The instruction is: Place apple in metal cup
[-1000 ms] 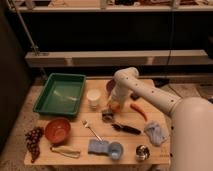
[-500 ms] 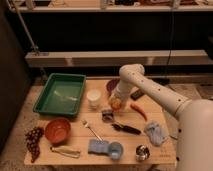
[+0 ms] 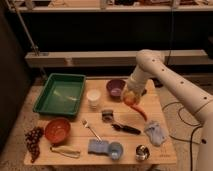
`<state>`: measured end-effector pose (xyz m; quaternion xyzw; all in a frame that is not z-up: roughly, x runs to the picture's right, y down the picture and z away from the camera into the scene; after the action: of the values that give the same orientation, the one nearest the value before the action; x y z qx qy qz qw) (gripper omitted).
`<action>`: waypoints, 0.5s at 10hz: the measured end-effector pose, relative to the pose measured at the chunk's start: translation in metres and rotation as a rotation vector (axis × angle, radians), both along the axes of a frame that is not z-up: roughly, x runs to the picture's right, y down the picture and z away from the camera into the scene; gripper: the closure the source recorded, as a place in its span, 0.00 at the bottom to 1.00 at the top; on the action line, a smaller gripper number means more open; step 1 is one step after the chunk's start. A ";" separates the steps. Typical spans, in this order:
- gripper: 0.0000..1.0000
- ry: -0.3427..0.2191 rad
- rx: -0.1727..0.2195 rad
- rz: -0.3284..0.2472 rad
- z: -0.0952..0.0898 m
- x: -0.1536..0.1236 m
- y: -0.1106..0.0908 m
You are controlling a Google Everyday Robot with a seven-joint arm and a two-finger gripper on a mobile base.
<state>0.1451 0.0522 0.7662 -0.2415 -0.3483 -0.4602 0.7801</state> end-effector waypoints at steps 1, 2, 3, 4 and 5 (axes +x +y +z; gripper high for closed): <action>1.00 0.012 -0.038 0.011 -0.010 0.021 0.008; 1.00 0.014 -0.059 0.010 -0.016 0.031 0.013; 1.00 0.010 -0.062 0.011 -0.017 0.032 0.014; 1.00 0.007 -0.061 0.007 -0.017 0.030 0.013; 1.00 0.009 -0.061 0.009 -0.017 0.031 0.014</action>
<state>0.1766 0.0658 0.7494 -0.2659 -0.3597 -0.4447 0.7760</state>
